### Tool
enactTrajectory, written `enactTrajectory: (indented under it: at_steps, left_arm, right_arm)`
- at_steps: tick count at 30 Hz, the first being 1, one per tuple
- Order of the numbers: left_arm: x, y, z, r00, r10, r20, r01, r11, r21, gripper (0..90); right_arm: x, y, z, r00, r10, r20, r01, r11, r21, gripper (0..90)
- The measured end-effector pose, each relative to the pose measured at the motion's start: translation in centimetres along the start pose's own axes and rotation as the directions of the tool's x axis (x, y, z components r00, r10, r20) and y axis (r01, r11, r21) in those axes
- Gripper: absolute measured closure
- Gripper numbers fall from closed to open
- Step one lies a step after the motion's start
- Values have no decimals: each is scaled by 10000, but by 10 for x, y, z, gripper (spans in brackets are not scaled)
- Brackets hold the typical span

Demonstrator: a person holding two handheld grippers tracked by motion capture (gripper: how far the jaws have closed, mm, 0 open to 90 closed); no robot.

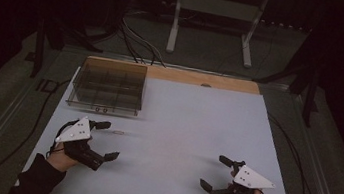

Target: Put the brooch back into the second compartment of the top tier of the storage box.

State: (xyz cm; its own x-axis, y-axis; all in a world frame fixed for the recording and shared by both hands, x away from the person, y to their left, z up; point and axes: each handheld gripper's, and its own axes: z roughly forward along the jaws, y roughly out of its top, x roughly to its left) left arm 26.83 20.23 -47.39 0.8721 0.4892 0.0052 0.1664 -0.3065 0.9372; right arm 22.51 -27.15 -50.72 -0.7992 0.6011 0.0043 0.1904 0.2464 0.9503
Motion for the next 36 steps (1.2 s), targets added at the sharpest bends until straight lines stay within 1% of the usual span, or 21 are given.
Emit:
enactTrajectory:
  at_steps: [8,11,13,16,19,21,23,25,27,29,30,32,33,34,35,36]
  left_arm:
    - [11,2,10,9999,13,-107,-14,10000,-61,5]
    - [14,2,15,9998,78,-196,-78,10000,13,5]
    - [16,1,19,9998,15,-211,-14,10000,38,5]
    - [19,-2,25,9998,48,-218,-42,9996,271,5]
    - [24,-5,29,9994,-36,-352,51,9991,413,5]
    - [29,-7,33,9986,-163,-512,194,9979,617,5]
    - [32,-9,35,9984,-210,-527,250,9968,759,5]
    - [34,-10,38,9972,-250,-707,326,9935,1091,5]
    - [35,-11,41,9979,-270,-596,351,9897,1386,5]
    - [36,-13,43,9975,-324,-629,420,9863,1593,5]
    - [37,-14,44,9972,-417,-626,516,9848,1659,5]
    - [40,-16,46,9956,-510,-789,642,9824,1754,5]
    - [41,-17,46,9958,-575,-719,696,9814,1789,5]
    - [42,-18,46,9953,-617,-748,744,9808,1804,5]
    - [43,-19,46,9948,-624,-810,758,9817,1746,5]
    - [44,-20,46,9945,-757,-718,866,9826,1641,5]
  right_arm:
    - [-1,0,0,10000,65,-8,-65,10000,0,0]
    - [-1,0,0,10000,71,3,-71,10000,4,0]
    - [-1,-1,0,9999,102,-13,-102,9999,1,0]
    - [-1,-1,0,10000,19,-1,-19,10000,16,0]
    - [-1,-1,0,10000,29,-12,-29,10000,38,0]
    - [-1,-1,0,10000,34,-8,-34,10000,17,0]
    - [-1,-1,0,10000,45,-14,-45,10000,50,0]
    - [-1,-1,0,10000,50,-26,-50,10000,60,0]
    - [-1,-1,0,10000,17,-25,-17,10000,56,0]
    - [-1,-1,1,10000,49,-36,-49,10000,76,0]
    - [-1,-1,1,10000,51,-39,-51,9999,94,0]
    - [-1,-1,1,10000,10,-40,-10,10000,94,0]
    - [-1,-1,1,10000,26,-42,-25,9999,104,0]
    - [-1,-1,1,10000,31,-29,-30,9999,109,0]
    - [-1,-1,1,10000,49,-30,-48,9999,120,0]
    - [-1,-1,1,10000,40,-33,-40,9999,116,0]
